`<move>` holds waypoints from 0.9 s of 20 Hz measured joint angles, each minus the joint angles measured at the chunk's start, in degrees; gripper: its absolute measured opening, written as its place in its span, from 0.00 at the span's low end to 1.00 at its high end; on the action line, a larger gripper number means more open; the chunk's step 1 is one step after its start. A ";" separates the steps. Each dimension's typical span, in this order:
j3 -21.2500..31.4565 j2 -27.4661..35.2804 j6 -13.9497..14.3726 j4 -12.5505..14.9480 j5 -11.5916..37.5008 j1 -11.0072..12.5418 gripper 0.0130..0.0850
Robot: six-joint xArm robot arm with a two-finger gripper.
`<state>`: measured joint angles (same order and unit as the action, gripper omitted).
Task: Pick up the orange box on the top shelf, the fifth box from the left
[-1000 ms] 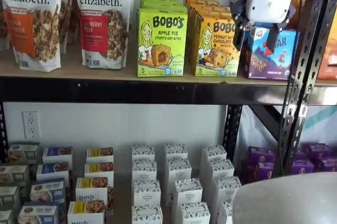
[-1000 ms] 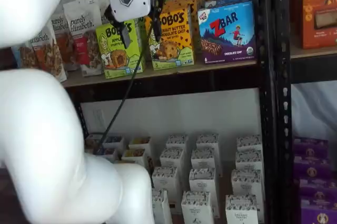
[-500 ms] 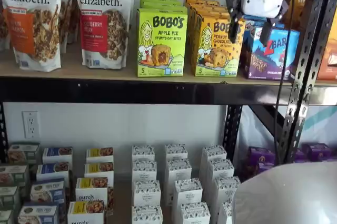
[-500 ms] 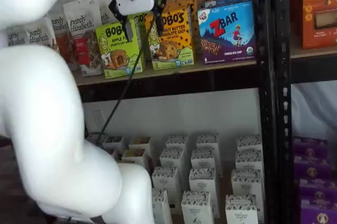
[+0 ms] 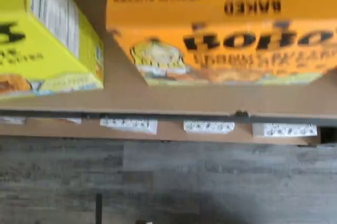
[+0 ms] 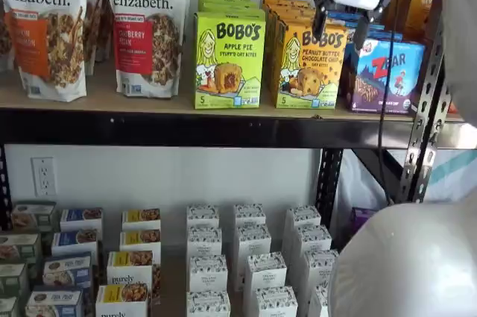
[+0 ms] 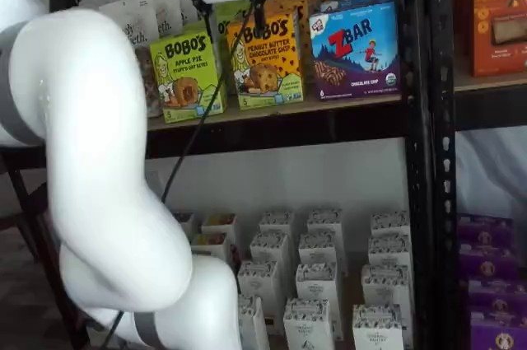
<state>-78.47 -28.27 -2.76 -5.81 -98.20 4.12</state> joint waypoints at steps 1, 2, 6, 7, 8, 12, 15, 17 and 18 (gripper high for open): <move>-0.67 0.76 -0.07 -0.14 0.20 0.07 1.00; -1.23 1.38 -0.17 -0.38 0.48 0.18 1.00; -2.67 3.02 -0.85 -1.40 2.80 0.78 1.00; -3.00 3.30 -1.01 -1.63 3.05 0.94 1.00; -3.53 3.72 -1.08 -1.73 3.09 1.02 1.00; -5.58 5.00 -0.24 -0.62 1.98 0.11 1.00; -5.68 4.96 0.08 -0.58 2.56 -0.23 1.00; -4.95 4.52 -0.09 -0.62 3.79 -0.17 1.00; -4.52 4.32 -0.31 -0.84 4.40 0.04 1.00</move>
<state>-82.98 -23.95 -3.06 -6.65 -93.80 4.16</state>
